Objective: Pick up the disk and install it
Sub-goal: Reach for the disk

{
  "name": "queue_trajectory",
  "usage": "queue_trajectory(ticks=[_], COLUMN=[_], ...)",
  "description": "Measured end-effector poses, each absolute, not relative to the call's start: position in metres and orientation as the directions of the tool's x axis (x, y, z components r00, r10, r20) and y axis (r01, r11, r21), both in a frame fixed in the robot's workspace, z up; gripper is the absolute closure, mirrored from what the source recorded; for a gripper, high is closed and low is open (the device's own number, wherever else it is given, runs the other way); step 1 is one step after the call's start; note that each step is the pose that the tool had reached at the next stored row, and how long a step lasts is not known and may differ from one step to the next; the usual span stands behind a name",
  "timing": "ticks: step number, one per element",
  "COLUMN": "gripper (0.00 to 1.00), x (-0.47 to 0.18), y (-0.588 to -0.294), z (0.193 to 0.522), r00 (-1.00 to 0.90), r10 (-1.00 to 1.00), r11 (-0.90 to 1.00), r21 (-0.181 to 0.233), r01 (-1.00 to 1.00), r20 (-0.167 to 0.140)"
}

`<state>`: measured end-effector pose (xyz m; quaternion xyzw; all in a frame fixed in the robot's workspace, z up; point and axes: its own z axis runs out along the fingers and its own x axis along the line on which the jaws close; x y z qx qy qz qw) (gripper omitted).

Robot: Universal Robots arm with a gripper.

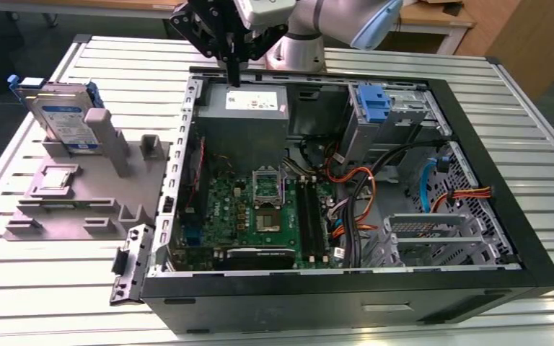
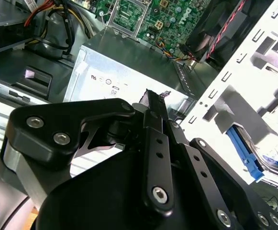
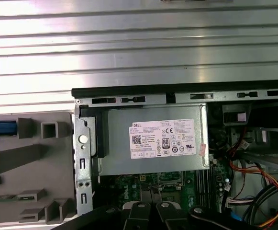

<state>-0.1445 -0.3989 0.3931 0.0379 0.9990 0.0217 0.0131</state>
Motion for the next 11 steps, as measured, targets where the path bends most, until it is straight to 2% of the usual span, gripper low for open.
queue_trajectory(ticks=[11], gripper=[0.9], x=[-0.1473], y=[-0.3989], z=[0.3931], r00=[-0.997], r10=[0.076], r11=[0.996], r21=[0.044], r01=[0.075], r20=[-0.024])
